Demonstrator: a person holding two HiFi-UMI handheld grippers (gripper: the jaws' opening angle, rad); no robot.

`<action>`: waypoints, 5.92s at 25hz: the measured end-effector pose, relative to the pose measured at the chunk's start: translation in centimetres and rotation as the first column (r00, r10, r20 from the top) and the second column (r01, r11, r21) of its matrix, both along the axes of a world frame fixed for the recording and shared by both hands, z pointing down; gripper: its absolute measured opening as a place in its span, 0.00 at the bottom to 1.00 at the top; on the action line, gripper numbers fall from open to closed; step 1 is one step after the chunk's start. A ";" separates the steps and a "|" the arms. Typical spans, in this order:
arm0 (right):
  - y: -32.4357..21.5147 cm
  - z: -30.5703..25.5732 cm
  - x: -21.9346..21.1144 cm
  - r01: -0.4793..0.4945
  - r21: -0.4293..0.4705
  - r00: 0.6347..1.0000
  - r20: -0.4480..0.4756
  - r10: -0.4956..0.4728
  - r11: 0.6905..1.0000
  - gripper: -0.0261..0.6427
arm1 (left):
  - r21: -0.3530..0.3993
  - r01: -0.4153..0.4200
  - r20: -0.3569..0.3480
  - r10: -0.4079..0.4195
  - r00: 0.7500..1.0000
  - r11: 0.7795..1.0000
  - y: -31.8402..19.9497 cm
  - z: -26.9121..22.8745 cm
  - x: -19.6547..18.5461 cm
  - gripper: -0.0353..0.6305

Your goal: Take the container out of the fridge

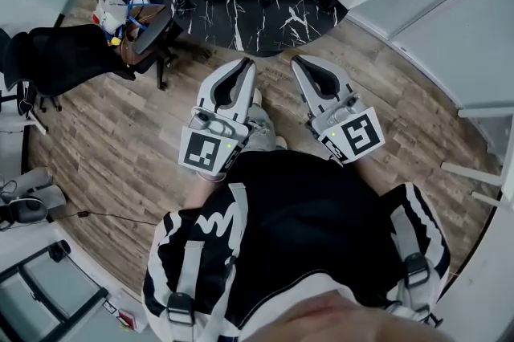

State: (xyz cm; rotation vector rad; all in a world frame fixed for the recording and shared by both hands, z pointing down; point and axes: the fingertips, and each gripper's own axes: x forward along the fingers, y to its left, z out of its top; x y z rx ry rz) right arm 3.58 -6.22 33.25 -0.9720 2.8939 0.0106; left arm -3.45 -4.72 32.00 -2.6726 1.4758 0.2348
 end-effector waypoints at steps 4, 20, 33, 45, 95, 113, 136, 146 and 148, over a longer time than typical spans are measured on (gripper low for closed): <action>-1.7 -0.3 -0.2 -0.016 0.016 1.000 -0.009 0.016 1.000 0.06 | 0.009 -0.015 -0.005 0.015 1.000 1.000 -2.0 -0.2 -0.3 0.08; -9.1 0.1 -2.0 -0.053 0.007 0.998 -0.024 0.054 0.999 0.06 | -0.013 -0.050 -0.023 0.050 0.998 0.999 -10.3 0.3 -2.0 0.08; -16.1 0.1 -3.5 -0.090 -0.009 0.996 -0.031 0.089 0.996 0.06 | -0.023 -0.071 -0.034 0.070 0.997 0.997 -17.7 0.1 -3.8 0.08; -21.8 -0.1 -5.9 -0.115 -0.024 0.993 -0.031 0.115 0.993 0.06 | -0.051 -0.106 -0.043 0.104 0.994 0.993 -23.4 0.5 -5.7 0.08; -30.9 0.8 -7.8 -0.139 -0.028 0.987 -0.081 0.137 0.990 0.06 | -0.140 -0.089 0.078 0.101 0.992 0.986 -32.6 2.5 -7.5 0.22; -33.5 5.1 -6.7 -0.154 -0.138 0.974 -0.190 0.126 0.978 0.35 | -0.193 -0.054 0.088 0.072 0.994 0.980 -34.4 5.5 -8.1 0.37; -36.5 8.2 -7.4 -0.143 -0.155 0.952 -0.291 0.093 0.978 0.42 | -0.321 -0.031 0.181 0.093 0.979 0.946 -37.0 9.9 -7.5 0.42; -36.9 8.8 -8.1 -0.120 -0.183 0.957 -0.281 0.065 0.976 0.42 | -0.300 -0.058 0.149 0.107 0.983 0.952 -37.9 9.8 -6.8 0.44; -37.0 8.9 -8.2 -0.118 -0.180 0.958 -0.278 0.065 0.976 0.42 | -0.304 -0.057 0.153 0.108 0.982 0.951 -38.1 9.9 -6.7 0.44</action>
